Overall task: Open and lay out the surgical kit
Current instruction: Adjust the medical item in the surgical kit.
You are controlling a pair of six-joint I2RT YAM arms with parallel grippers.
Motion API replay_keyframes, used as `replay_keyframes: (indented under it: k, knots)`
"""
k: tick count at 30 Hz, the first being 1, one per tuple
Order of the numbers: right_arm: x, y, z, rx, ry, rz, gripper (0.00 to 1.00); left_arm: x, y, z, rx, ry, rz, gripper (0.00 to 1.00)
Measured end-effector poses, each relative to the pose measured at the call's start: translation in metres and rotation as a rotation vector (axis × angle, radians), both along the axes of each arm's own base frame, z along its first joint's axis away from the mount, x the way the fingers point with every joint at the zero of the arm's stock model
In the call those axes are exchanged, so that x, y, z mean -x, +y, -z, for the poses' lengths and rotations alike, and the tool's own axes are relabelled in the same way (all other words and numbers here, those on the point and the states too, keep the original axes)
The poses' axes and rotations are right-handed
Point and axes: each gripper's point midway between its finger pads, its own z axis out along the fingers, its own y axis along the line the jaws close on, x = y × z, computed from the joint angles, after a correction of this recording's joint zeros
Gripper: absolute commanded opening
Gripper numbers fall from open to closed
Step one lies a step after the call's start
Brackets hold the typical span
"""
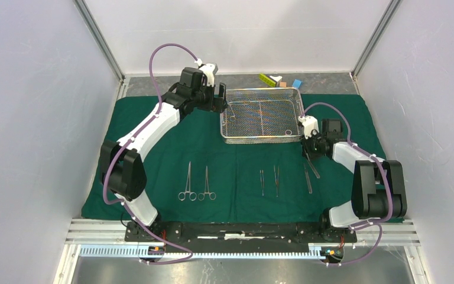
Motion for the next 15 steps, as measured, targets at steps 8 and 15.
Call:
replay_keyframes:
  k: [8,15]
  knots:
    - [-0.0037,0.0005,0.0007,0.007,-0.01,-0.014,0.2,-0.0002,0.0005,0.0001,-0.009,-0.006,0.007,0.95]
    - [-0.0044,-0.0004,0.0007,0.013,-0.013,-0.016,0.11,-0.0002,0.0008,0.0006,-0.013,-0.008,0.011,0.95]
